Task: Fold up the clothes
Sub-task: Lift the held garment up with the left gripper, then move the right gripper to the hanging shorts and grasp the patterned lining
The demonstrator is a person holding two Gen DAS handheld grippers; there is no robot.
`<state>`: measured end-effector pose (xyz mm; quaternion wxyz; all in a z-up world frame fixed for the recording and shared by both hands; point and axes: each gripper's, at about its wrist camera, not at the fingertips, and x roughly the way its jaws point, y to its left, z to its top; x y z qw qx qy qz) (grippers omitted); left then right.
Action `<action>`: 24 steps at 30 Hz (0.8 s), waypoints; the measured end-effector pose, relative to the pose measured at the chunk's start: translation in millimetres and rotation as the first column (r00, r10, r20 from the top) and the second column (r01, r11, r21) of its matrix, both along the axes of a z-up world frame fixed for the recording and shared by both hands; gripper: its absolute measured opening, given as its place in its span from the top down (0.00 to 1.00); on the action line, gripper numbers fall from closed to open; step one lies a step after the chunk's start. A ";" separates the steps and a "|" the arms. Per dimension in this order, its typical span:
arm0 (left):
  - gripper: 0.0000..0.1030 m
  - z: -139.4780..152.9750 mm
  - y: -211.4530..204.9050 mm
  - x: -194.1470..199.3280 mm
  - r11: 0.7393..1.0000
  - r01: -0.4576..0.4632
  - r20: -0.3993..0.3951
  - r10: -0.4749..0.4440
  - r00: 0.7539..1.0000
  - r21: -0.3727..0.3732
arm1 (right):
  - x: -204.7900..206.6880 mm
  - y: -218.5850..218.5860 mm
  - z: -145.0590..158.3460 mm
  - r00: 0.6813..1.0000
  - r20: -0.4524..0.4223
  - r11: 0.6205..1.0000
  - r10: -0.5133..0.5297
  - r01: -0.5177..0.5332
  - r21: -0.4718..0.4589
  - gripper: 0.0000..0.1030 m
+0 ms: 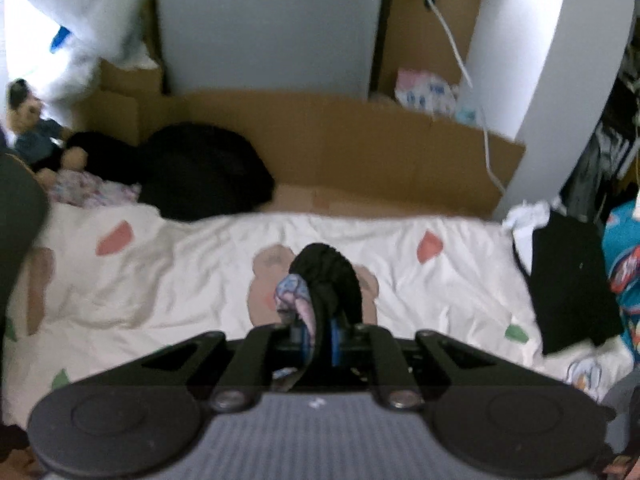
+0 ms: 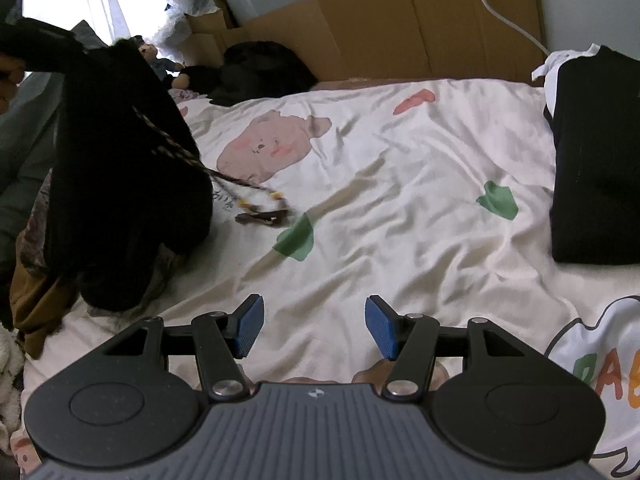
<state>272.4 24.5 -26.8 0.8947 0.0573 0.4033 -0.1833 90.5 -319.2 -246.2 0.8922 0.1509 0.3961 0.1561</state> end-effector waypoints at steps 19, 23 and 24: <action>0.90 127.3 6.7 -113.8 0.976 0.187 0.358 -0.137 0.924 -0.110 | -22.0 3.7 23.0 0.998 0.068 1.000 0.010 -0.011 0.014 0.40; 0.91 91.3 13.0 -96.9 0.986 0.126 0.266 -0.094 0.959 -0.105 | -22.8 4.4 24.7 0.997 0.073 1.000 0.007 -0.008 0.011 0.40; 0.91 78.7 10.8 -93.2 0.988 0.128 0.231 -0.103 0.967 -0.091 | -24.3 4.1 25.3 0.997 0.076 1.000 0.007 -0.008 0.006 0.40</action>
